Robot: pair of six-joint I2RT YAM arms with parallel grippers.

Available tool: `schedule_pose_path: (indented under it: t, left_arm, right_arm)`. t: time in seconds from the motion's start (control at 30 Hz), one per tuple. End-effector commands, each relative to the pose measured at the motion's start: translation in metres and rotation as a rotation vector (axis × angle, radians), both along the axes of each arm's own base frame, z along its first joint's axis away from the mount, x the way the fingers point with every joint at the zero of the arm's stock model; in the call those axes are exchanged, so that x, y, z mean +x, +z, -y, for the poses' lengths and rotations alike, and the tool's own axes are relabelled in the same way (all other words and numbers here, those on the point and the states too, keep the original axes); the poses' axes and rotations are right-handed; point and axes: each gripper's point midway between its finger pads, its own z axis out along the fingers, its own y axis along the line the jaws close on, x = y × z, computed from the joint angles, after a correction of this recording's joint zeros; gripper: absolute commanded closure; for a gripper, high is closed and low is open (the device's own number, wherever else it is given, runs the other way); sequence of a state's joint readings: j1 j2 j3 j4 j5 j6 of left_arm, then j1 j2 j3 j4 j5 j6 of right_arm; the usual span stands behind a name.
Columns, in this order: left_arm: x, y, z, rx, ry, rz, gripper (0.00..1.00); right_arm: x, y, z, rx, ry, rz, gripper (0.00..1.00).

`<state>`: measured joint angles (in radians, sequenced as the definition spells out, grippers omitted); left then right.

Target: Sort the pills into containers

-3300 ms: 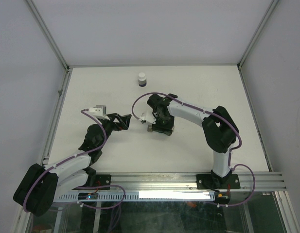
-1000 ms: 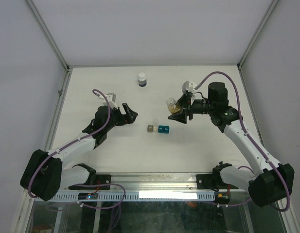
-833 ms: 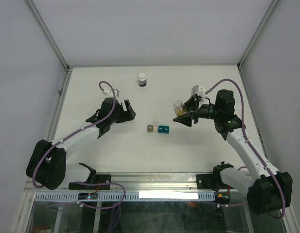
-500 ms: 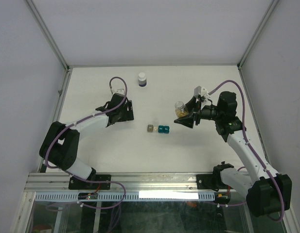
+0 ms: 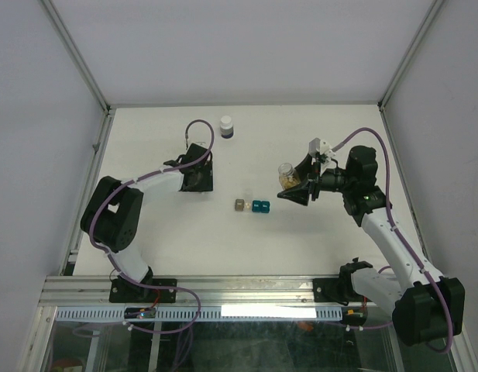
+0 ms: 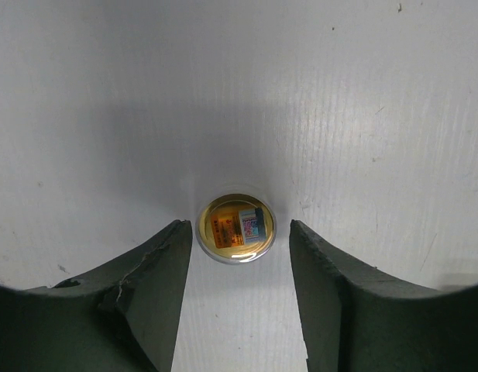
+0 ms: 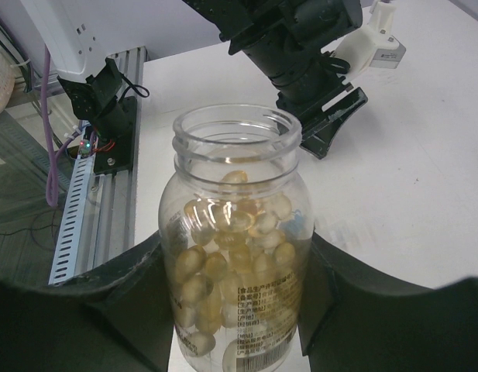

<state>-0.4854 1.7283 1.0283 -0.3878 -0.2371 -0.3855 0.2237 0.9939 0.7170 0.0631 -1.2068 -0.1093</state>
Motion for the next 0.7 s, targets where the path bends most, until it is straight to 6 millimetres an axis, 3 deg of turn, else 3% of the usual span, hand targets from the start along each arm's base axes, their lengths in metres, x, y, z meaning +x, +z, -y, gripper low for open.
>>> schedule_pose_path:
  t: [0.0, 0.27, 0.67]
  left_arm:
    - [0.0093, 0.0060, 0.0021, 0.043, -0.015, 0.010, 0.49]
    - [0.0099, 0.0017, 0.0018, 0.061, -0.017, -0.008, 0.53]
    - [0.0133, -0.0032, 0.0042, 0.072, -0.034, -0.021, 0.49]
  right_arm:
    - [0.0007, 0.0193, -0.0013, 0.024, 0.026, 0.068, 1.00]
    - [0.0006, 0.0178, -0.0015, 0.023, 0.032, 0.061, 1.00]
    - [0.0011, 0.0144, -0.0019, 0.022, 0.037, 0.048, 1.00]
